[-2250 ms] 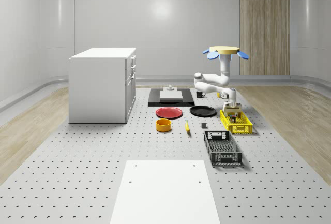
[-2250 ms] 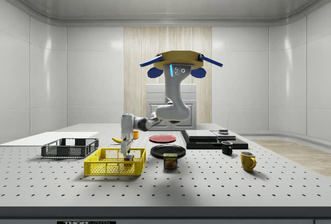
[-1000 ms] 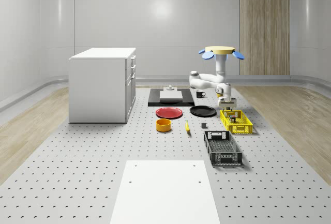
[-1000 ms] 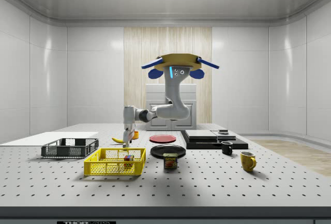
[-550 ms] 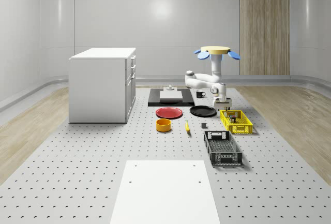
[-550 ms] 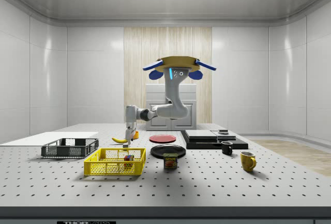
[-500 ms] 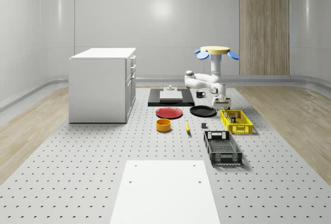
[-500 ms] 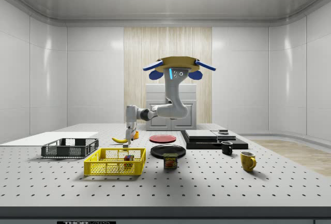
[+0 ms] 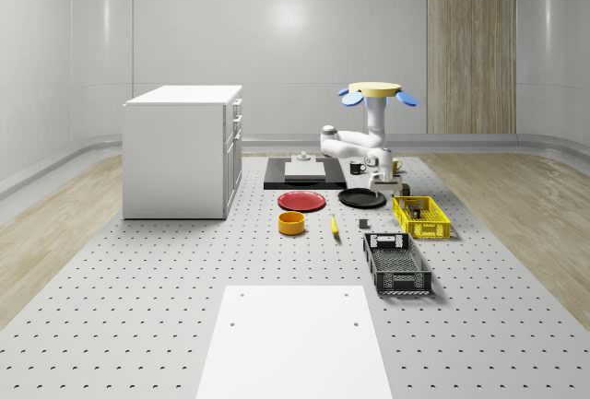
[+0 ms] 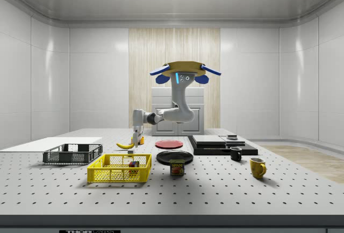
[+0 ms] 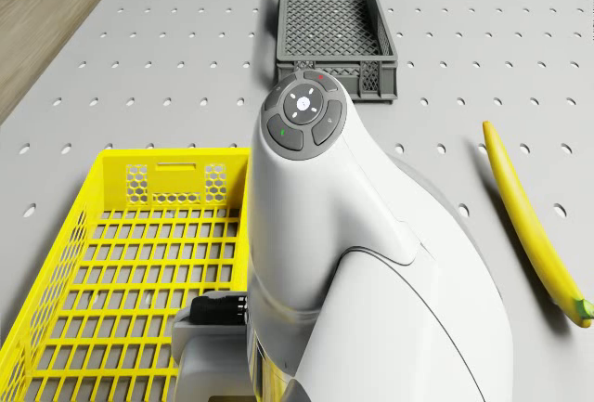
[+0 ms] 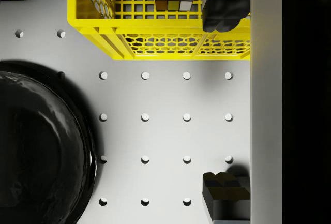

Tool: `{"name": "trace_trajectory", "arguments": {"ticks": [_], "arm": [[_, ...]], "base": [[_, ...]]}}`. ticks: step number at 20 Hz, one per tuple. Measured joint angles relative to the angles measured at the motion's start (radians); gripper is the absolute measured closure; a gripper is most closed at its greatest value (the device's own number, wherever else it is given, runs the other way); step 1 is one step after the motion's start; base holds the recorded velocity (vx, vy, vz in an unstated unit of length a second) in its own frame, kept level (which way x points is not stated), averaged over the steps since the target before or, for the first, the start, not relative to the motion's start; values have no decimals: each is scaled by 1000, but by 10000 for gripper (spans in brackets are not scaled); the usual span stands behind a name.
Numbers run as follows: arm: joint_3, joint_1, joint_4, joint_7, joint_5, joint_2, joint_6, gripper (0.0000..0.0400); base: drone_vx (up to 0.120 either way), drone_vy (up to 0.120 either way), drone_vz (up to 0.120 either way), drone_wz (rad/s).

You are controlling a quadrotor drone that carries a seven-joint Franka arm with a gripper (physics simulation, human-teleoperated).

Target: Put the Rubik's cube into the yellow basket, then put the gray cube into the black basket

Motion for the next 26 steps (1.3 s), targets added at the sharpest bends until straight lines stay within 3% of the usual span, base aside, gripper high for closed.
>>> {"name": "trace_trajectory", "arguments": {"ticks": [3, 18, 26], "arm": [[0, 0, 0, 0, 1, -2, 1, 0], [1, -1, 0, 0, 3, -7, 7, 0], [1, -1, 0, 1, 4, -9, 9, 0]], "base": [[13, -120, 0, 0], [117, -120, 0, 0], [0, -100, -35, 0]]}}
